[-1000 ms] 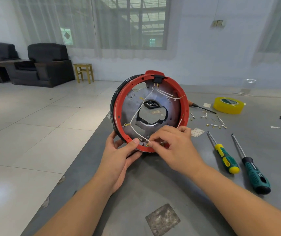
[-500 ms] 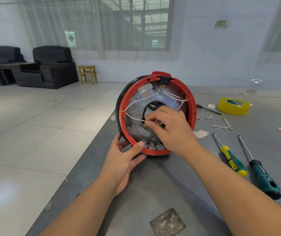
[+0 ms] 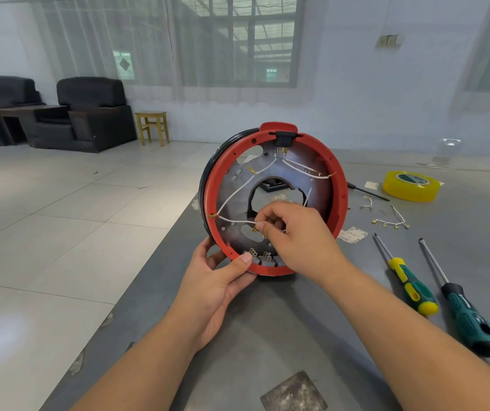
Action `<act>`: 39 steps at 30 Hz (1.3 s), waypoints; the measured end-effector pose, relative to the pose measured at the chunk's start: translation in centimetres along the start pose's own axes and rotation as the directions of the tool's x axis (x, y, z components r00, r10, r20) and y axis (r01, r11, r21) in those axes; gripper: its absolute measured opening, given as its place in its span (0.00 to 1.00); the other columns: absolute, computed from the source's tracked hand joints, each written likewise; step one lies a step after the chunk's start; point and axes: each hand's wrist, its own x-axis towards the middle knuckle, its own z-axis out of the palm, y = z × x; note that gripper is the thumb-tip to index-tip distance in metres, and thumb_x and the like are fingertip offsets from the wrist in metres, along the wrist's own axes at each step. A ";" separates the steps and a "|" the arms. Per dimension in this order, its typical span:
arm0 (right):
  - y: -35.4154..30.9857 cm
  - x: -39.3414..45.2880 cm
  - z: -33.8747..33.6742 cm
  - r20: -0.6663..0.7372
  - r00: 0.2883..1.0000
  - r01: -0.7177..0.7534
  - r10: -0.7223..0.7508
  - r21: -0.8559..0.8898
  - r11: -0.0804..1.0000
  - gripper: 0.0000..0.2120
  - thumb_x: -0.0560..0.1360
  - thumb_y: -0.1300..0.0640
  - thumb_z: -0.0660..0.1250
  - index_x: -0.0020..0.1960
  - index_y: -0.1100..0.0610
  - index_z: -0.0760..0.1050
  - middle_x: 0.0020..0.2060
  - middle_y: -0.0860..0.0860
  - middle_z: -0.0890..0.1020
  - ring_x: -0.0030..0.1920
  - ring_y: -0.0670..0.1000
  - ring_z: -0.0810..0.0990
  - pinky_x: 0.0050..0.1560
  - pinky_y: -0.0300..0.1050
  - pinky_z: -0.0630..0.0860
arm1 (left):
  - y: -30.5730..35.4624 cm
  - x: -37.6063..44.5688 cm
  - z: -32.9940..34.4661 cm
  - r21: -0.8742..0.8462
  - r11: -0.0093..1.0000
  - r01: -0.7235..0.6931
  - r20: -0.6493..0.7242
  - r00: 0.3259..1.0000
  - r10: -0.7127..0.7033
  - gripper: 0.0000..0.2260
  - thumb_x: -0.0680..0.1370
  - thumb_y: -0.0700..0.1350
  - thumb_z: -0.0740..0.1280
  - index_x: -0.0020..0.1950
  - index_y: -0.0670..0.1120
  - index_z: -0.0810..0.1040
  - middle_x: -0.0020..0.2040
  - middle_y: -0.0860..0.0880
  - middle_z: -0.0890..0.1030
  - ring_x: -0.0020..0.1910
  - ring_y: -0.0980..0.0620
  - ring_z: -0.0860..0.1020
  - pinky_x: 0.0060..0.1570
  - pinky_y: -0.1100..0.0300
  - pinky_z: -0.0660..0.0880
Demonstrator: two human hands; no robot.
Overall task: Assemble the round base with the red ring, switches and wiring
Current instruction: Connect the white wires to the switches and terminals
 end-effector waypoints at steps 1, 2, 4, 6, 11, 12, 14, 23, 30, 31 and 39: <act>0.0 0.0 0.1 0.005 1.000 -0.002 0.002 -0.010 1.000 0.03 0.78 0.53 0.70 0.46 0.47 0.81 0.36 0.39 0.79 0.39 0.45 0.79 0.53 0.57 0.78 | 0.0 0.0 0.0 -0.001 1.000 -0.001 0.001 1.000 0.001 0.34 0.69 0.33 0.78 0.73 0.46 0.71 0.63 0.38 0.83 0.55 0.38 0.87 0.51 0.47 0.85; 0.0 -0.1 0.2 0.005 1.000 -0.004 0.004 -0.022 1.000 0.03 0.78 0.52 0.70 0.46 0.47 0.81 0.37 0.38 0.78 0.39 0.44 0.78 0.54 0.58 0.77 | 0.0 0.1 -0.1 0.000 1.000 -0.003 0.003 1.000 0.003 0.35 0.68 0.34 0.78 0.73 0.46 0.72 0.63 0.38 0.83 0.56 0.38 0.87 0.51 0.47 0.85; 0.0 -0.3 0.7 -0.024 1.000 -0.008 0.007 -0.057 0.998 0.04 0.78 0.51 0.71 0.45 0.44 0.81 0.41 0.38 0.78 0.44 0.43 0.77 0.59 0.56 0.73 | 0.1 0.1 -0.1 0.001 1.000 -0.004 0.012 1.000 0.004 0.35 0.68 0.35 0.78 0.73 0.46 0.72 0.64 0.38 0.83 0.57 0.38 0.86 0.52 0.46 0.85; 0.0 -0.9 1.2 -0.099 0.995 -0.028 0.016 -0.117 0.993 0.03 0.76 0.50 0.72 0.44 0.42 0.81 0.53 0.38 0.75 0.54 0.42 0.74 0.62 0.47 0.61 | 0.1 0.2 -0.2 0.004 1.000 0.001 0.024 1.000 -0.001 0.35 0.68 0.35 0.78 0.73 0.46 0.71 0.64 0.38 0.82 0.57 0.38 0.86 0.53 0.46 0.85; 0.3 -1.5 1.7 -0.149 0.988 -0.061 0.029 -0.218 0.974 0.03 0.75 0.49 0.74 0.45 0.41 0.83 0.74 0.40 0.66 0.73 0.48 0.61 0.62 0.43 0.49 | 0.0 0.5 -0.5 0.030 1.000 -0.004 0.035 0.999 0.003 0.37 0.67 0.34 0.79 0.74 0.48 0.72 0.66 0.40 0.81 0.59 0.39 0.85 0.55 0.44 0.84; 0.3 -1.5 1.8 -0.148 0.989 -0.059 0.026 -0.220 0.974 0.03 0.75 0.49 0.73 0.45 0.41 0.83 0.75 0.40 0.65 0.74 0.48 0.60 0.61 0.41 0.48 | 0.0 0.6 -0.5 0.025 1.000 -0.002 0.035 0.999 0.001 0.37 0.67 0.34 0.79 0.74 0.48 0.72 0.67 0.40 0.81 0.59 0.39 0.85 0.55 0.44 0.84; 0.2 -1.4 1.8 -0.137 0.990 -0.058 0.026 -0.234 0.971 0.03 0.75 0.50 0.73 0.43 0.42 0.83 0.75 0.38 0.66 0.75 0.48 0.58 0.59 0.38 0.46 | 0.1 0.6 -0.6 0.012 1.000 0.005 0.027 1.000 -0.005 0.36 0.68 0.33 0.78 0.74 0.47 0.72 0.66 0.39 0.81 0.59 0.39 0.85 0.54 0.45 0.85; -0.4 -1.4 1.9 -0.055 0.995 -0.093 0.081 -0.273 0.958 0.04 0.73 0.48 0.74 0.39 0.41 0.83 0.74 0.33 0.65 0.76 0.49 0.57 0.64 0.50 0.52 | 0.2 0.5 -0.5 0.022 1.000 0.021 0.009 1.000 -0.021 0.29 0.75 0.28 0.74 0.72 0.46 0.72 0.65 0.40 0.82 0.59 0.40 0.85 0.56 0.43 0.84; -0.2 -1.3 1.7 -0.028 0.997 -0.079 0.074 -0.268 0.960 0.06 0.74 0.48 0.74 0.39 0.40 0.81 0.73 0.32 0.65 0.76 0.49 0.58 0.60 0.44 0.48 | 0.3 0.4 -0.3 0.011 1.000 0.023 -0.003 1.000 -0.022 0.29 0.75 0.27 0.73 0.72 0.45 0.72 0.64 0.40 0.83 0.58 0.39 0.86 0.53 0.44 0.85; -0.2 -1.3 1.7 -0.027 0.997 -0.077 0.073 -0.270 0.960 0.06 0.74 0.48 0.74 0.39 0.40 0.81 0.73 0.32 0.65 0.76 0.48 0.58 0.60 0.44 0.48 | 0.3 0.4 -0.2 0.013 1.000 0.023 -0.002 1.000 -0.023 0.28 0.75 0.27 0.73 0.72 0.45 0.72 0.64 0.40 0.83 0.58 0.39 0.86 0.53 0.45 0.85; -0.1 -1.3 1.8 -0.022 0.997 -0.078 0.074 -0.257 0.963 0.06 0.74 0.47 0.73 0.39 0.40 0.81 0.71 0.31 0.67 0.74 0.46 0.58 0.63 0.46 0.47 | 0.3 0.4 -0.3 0.019 1.000 0.023 -0.003 1.000 -0.022 0.29 0.75 0.27 0.73 0.72 0.46 0.71 0.63 0.39 0.83 0.57 0.39 0.86 0.54 0.44 0.85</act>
